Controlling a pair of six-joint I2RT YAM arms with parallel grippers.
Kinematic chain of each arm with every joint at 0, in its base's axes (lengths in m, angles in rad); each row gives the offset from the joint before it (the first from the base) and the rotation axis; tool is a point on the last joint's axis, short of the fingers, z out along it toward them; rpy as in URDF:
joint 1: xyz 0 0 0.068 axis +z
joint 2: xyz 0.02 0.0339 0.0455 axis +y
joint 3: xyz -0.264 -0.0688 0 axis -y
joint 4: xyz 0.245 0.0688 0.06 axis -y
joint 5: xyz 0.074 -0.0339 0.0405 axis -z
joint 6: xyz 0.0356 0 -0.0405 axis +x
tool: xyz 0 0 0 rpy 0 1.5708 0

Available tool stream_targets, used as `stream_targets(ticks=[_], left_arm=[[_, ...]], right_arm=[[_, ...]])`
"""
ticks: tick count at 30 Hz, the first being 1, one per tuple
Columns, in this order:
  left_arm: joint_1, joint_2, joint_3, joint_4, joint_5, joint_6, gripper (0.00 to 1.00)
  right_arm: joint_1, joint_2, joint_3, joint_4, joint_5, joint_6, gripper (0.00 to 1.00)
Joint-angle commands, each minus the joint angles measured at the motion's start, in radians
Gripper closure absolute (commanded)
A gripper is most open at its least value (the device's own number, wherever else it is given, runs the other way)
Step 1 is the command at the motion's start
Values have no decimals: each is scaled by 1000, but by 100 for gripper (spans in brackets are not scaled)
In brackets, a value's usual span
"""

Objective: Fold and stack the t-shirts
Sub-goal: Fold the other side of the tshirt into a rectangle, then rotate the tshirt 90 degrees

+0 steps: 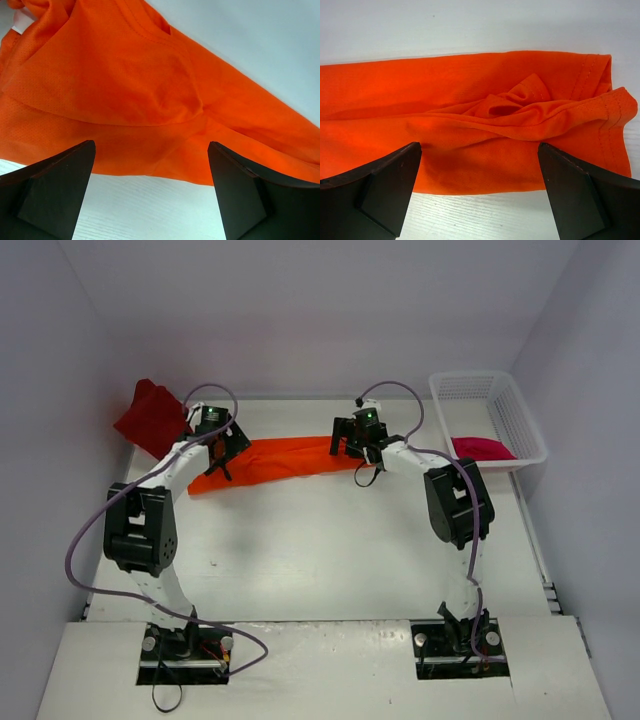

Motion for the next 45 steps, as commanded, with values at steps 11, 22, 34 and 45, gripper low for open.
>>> stream_targets(ticks=[11,22,34,45], left_arm=[[30,53,82,43,-19,23,10],[31,104,100,69,-19,38,10],[33,202,165,95,-32,56,10],[28,263,214,110,-31,67,10]], right_arm=[[-13,-35,-42,81,30,-9,2],[-19,-47,-105,112,36,-10,2],[-23,-84,-163,122,45,-10,1],[-23,-208,-274,122,65,10,1]])
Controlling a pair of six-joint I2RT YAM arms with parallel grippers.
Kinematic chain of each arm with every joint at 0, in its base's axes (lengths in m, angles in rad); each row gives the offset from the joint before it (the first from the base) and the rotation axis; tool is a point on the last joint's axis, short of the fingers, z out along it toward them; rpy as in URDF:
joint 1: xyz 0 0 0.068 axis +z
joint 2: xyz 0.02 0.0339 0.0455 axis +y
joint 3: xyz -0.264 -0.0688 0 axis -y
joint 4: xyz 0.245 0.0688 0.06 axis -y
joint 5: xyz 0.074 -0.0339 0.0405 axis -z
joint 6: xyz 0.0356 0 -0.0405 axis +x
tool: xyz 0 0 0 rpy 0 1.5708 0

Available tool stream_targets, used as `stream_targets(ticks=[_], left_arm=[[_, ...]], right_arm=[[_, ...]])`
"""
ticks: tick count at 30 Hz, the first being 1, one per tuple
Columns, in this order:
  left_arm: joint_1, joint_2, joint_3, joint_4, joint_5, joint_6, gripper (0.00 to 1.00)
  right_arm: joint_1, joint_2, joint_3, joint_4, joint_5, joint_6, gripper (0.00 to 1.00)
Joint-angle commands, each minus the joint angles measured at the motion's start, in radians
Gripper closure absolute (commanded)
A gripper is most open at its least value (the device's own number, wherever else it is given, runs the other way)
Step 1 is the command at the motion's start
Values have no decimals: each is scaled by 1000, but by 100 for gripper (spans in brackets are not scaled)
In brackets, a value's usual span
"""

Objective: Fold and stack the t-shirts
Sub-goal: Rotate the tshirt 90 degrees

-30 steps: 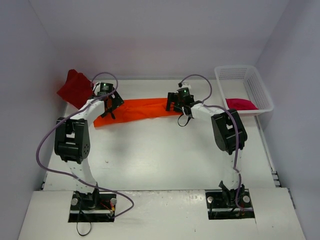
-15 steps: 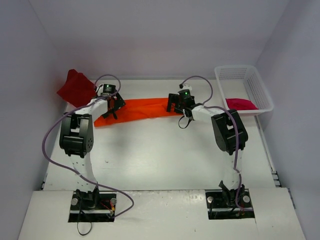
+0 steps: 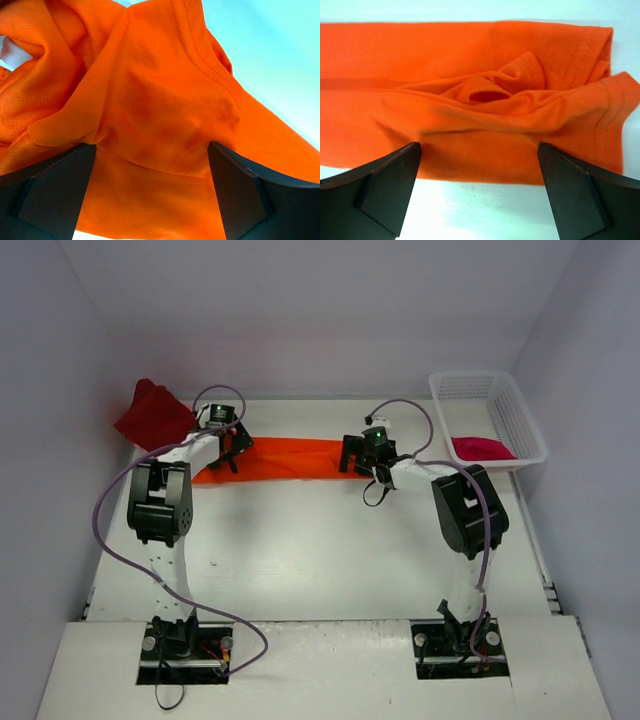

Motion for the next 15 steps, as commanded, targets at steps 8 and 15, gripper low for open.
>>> stream_targets(ticks=[8,15], left_arm=[[-2,15,84,45,-20,32,10],[-4,1,48,68,-17,43,10]], right_arm=[[-3,-211,-113,-11,25,24,1],[26,-314,-228,-17,62,34,1]])
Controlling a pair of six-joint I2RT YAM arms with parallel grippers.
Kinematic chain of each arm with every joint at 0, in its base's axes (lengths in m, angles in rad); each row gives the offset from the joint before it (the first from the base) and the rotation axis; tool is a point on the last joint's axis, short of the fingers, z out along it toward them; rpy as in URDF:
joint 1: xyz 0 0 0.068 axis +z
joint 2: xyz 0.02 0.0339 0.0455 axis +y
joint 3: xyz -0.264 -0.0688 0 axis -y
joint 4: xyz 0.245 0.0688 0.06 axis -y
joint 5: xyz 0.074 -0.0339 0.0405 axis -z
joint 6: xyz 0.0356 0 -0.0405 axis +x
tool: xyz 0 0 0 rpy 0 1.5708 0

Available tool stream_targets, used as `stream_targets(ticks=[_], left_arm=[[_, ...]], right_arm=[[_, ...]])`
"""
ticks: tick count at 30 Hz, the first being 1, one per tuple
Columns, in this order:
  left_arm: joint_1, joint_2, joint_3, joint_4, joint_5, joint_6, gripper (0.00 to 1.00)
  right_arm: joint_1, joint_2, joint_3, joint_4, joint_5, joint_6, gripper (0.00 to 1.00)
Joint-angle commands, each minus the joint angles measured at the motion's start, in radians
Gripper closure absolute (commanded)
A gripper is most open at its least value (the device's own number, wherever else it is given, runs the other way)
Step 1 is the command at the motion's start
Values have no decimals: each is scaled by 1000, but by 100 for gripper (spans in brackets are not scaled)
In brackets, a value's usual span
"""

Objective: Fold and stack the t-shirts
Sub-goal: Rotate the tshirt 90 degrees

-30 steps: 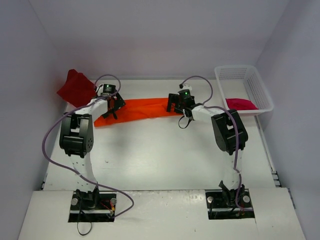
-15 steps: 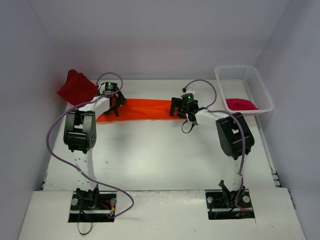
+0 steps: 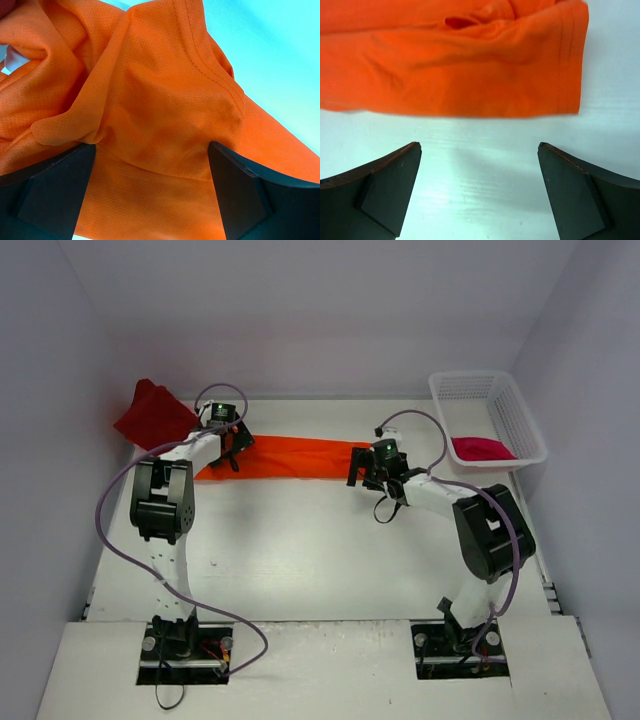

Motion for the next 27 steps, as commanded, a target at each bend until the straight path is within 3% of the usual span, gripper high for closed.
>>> stream_targets(ticks=[1,17,27], left_arm=[[-3,-41,5,55,-14,16,10],[-7,-47,5,52,-6,17,10],[-4,-55,-5,53,0,19,10]], right_arm=[[13,-100,-11,22,44,3,1],[-62,150,288,68,-128,-29,2],[-82,218,279,114,-182,9,3]])
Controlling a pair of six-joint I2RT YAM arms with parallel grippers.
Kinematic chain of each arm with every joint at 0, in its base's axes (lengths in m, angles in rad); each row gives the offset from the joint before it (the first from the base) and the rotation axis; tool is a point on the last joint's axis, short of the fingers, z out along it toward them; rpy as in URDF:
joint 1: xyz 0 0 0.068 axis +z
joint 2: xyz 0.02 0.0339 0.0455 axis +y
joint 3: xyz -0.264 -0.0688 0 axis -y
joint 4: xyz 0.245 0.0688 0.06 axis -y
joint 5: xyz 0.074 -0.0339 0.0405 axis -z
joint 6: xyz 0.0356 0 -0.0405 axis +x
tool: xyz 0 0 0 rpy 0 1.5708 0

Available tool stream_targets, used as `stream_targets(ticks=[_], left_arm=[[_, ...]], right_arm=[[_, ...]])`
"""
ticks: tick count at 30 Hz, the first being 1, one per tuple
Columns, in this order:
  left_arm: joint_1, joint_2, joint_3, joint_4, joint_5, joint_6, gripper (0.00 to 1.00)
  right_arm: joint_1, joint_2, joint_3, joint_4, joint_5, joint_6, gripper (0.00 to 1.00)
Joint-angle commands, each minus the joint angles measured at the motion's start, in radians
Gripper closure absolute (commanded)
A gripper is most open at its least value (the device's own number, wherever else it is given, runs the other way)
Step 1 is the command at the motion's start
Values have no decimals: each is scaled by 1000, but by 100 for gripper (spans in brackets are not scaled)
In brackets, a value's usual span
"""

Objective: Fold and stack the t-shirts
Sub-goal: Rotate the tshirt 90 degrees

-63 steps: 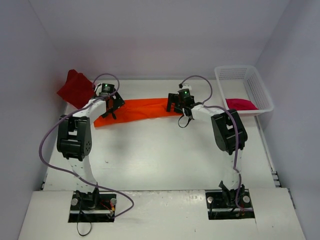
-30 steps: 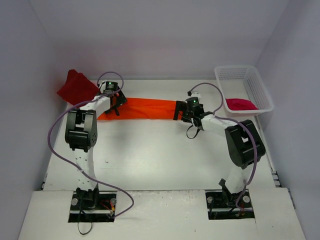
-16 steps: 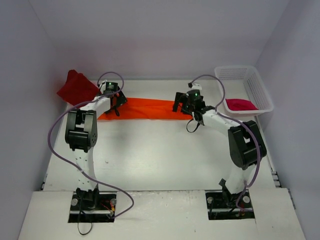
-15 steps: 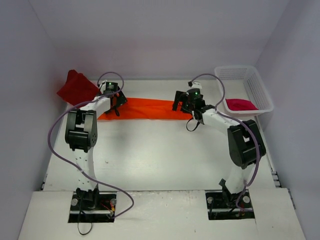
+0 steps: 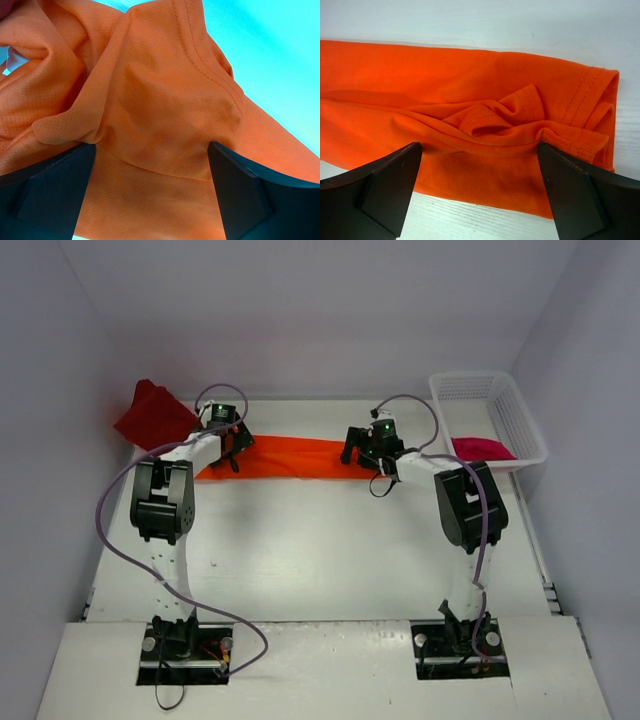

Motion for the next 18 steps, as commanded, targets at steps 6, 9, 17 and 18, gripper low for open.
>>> stream_targets(ticks=[6,9,17,18], left_arm=[[1,-39,33,28,6,30,10],[5,-26,60,23,9,36,10],[5,4,99,37,21,45,10],[5,7,102,38,23,45,10]], right_arm=[[-11,-76,-65,110,-30,27,3],[-13,-124,-145,136,-30,40,3],[-11,-253,-316,149,-30,53,3],[-9,-265,-330,147,-32,58,3]])
